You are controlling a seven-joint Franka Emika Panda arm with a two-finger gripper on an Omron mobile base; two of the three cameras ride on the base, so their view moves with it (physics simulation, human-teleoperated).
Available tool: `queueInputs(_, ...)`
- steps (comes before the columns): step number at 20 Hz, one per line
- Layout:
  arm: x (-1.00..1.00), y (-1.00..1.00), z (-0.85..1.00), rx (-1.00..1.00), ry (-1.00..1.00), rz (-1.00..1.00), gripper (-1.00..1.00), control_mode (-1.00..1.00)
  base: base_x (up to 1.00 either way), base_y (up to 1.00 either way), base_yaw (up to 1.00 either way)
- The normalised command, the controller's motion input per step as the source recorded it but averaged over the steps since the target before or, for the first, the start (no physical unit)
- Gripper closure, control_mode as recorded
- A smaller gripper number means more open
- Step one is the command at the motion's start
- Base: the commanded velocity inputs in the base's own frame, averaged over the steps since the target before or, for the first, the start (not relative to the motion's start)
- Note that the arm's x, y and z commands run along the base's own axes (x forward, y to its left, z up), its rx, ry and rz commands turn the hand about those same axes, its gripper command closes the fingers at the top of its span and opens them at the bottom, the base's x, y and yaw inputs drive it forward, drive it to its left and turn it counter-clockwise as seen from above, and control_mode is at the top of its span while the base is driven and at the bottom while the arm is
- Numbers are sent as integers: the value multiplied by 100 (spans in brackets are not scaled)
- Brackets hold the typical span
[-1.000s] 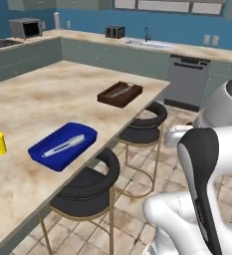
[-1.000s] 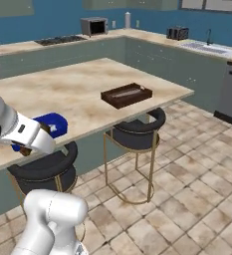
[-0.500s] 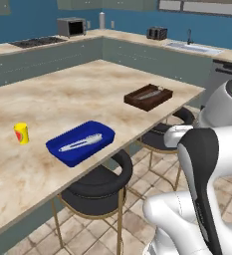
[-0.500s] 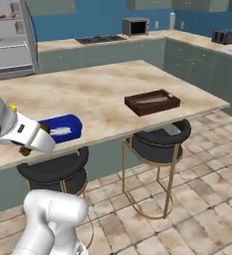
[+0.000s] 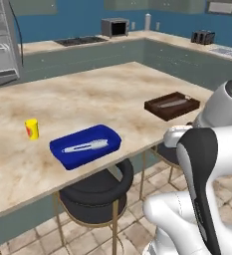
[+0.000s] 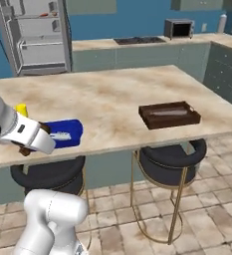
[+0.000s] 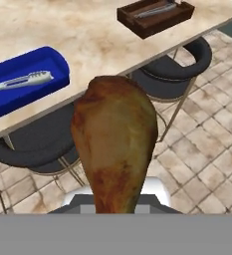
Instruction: Gather the carrot and onion from the fridge and place them on a tray on the dining counter. Then gather the chicken drumstick and fish from the fridge and place them on the other tray.
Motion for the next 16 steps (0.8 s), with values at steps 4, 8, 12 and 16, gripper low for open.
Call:
queueInputs(4, 0, 0, 0, 0, 0, 0, 100, 100, 34, -8, 50)
queueInputs(8, 0, 0, 0, 0, 0, 0, 100, 100, 52, -1, 45)
queueInputs(12, 0, 0, 0, 0, 0, 0, 100, 100, 75, -13, 37)
queueInputs(16, 0, 0, 0, 0, 0, 0, 100, 100, 76, -11, 35)
